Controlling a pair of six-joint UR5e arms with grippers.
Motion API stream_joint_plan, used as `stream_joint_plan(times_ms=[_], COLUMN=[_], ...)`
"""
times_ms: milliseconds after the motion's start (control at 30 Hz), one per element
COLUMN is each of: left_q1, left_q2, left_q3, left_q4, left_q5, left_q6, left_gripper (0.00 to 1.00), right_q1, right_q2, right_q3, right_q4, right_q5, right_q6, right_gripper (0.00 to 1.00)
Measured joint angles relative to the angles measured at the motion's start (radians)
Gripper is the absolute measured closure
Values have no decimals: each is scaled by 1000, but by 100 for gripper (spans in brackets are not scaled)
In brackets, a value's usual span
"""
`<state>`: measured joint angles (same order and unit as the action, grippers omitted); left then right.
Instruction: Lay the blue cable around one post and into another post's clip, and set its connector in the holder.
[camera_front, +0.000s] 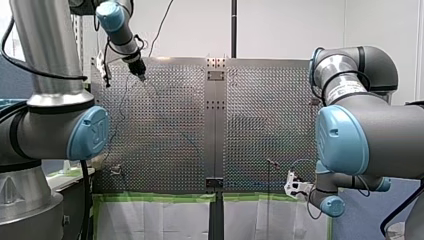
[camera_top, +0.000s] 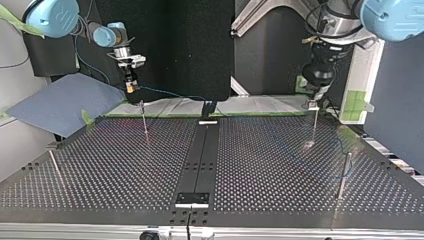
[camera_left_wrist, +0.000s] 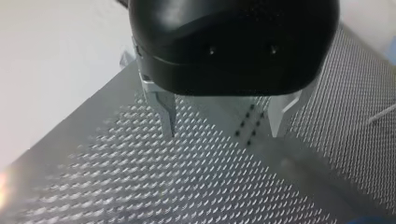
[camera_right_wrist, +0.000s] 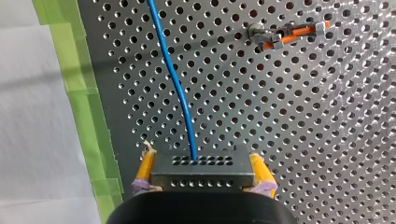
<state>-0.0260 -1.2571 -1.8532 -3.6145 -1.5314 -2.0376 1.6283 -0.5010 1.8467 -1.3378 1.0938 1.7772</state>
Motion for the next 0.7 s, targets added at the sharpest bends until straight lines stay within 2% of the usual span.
stream_joint_plan(times_ms=[300,500,700], left_q1=[-48,-82,-134], left_q2=[-40,-91,-142], left_q3=[-77,-129,-187], left_q4=[77,129,188], left_q5=[77,129,187], left_q6=[-77,-129,-187], left_gripper=[2,2,2], right_q1=[4,8,10], right_q2=[0,0,0], right_q3=[0,0,0], right_q4=[2,4,5], right_q5=[0,0,0], right_q6=[-1,-3,-4], right_gripper=[100,100,100])
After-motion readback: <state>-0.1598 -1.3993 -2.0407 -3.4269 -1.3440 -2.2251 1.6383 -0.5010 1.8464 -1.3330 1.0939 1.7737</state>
